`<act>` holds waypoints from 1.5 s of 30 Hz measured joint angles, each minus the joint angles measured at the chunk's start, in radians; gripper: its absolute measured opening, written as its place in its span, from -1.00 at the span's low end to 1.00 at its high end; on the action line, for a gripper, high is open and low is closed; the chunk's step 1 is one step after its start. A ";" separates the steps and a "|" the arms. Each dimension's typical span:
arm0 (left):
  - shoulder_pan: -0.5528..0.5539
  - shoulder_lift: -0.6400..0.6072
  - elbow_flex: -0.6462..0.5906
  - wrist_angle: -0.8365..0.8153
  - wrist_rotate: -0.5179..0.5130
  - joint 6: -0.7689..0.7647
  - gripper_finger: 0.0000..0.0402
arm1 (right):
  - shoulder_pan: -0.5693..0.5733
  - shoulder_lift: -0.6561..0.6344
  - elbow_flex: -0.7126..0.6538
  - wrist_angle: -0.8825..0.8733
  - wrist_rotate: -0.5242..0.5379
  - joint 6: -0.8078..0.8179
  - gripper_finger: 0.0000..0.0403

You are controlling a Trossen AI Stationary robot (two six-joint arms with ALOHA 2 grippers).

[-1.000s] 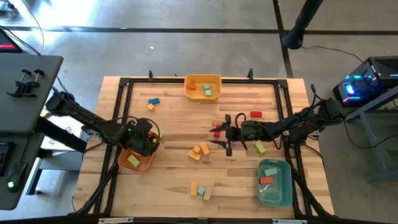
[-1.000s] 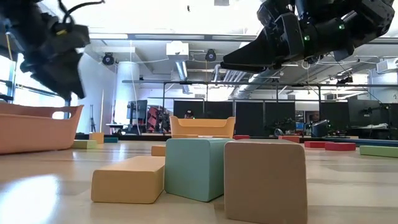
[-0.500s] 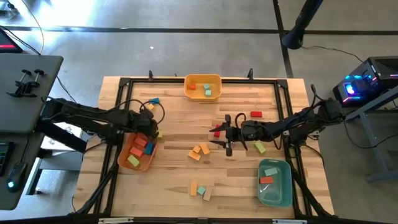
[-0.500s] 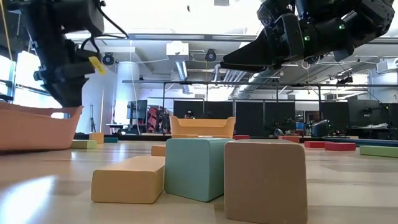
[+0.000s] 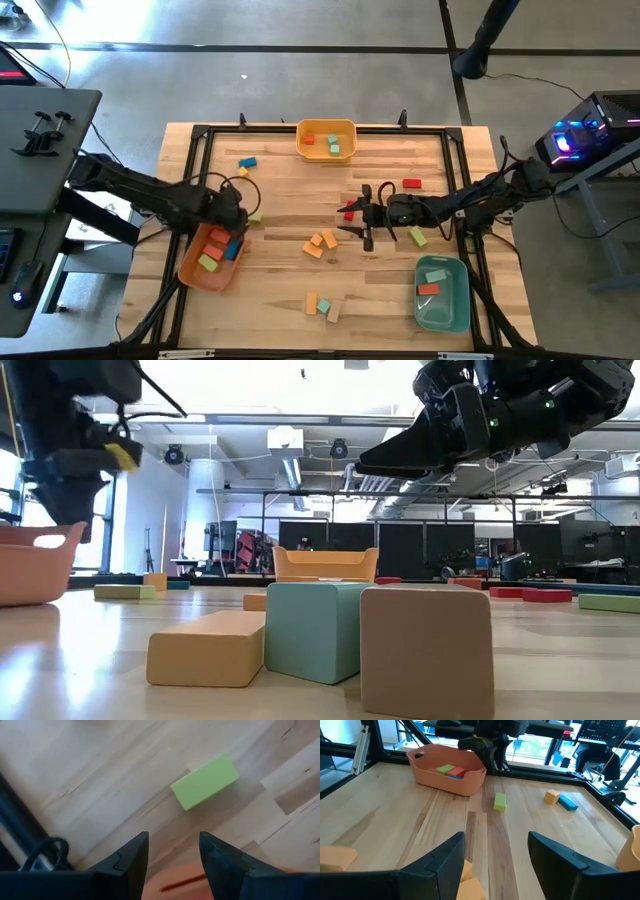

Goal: Sort blocks by size
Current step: Adjust the orange bin

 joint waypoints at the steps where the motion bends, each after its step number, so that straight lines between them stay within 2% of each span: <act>1: -0.019 -0.002 0.003 -0.016 -0.008 -0.024 -0.20 | 0.000 0.000 0.000 0.000 0.000 0.000 0.06; 8: -0.116 -0.009 0.046 -0.140 -0.103 -0.197 -0.20 | 0.000 0.000 0.000 0.000 0.000 0.004 0.06; 13: -0.182 -0.010 0.090 -0.261 -0.116 -0.292 -0.20 | 0.000 0.000 0.000 0.000 0.000 0.004 0.06; 16: -0.206 -0.017 0.090 -0.285 -0.125 -0.316 -0.20 | 0.000 0.000 0.000 0.000 0.000 0.004 0.06; 19: -0.186 -0.025 0.078 -0.268 -0.122 -0.307 -0.20 | 0.000 0.000 0.000 0.004 0.000 0.006 0.06; 23: -0.146 -0.028 0.042 -0.228 -0.067 -0.246 -0.26 | 0.000 0.000 0.000 0.004 -0.001 0.015 0.06; 29: -0.098 -0.030 0.050 -0.231 0.028 -0.150 -0.49 | 0.000 0.000 0.000 0.000 -0.002 0.015 0.06; 36: -0.070 -0.030 0.067 -0.241 0.200 -0.153 -0.71 | 0.000 0.000 0.000 0.000 -0.003 0.015 0.06; 41: -0.072 -0.030 0.067 -0.300 0.224 -0.177 -0.80 | 0.000 0.000 0.000 0.000 -0.003 0.015 0.06; 45: -0.072 -0.032 0.103 -0.319 0.169 -0.207 -0.84 | 0.000 0.000 0.000 0.000 -0.003 0.015 0.06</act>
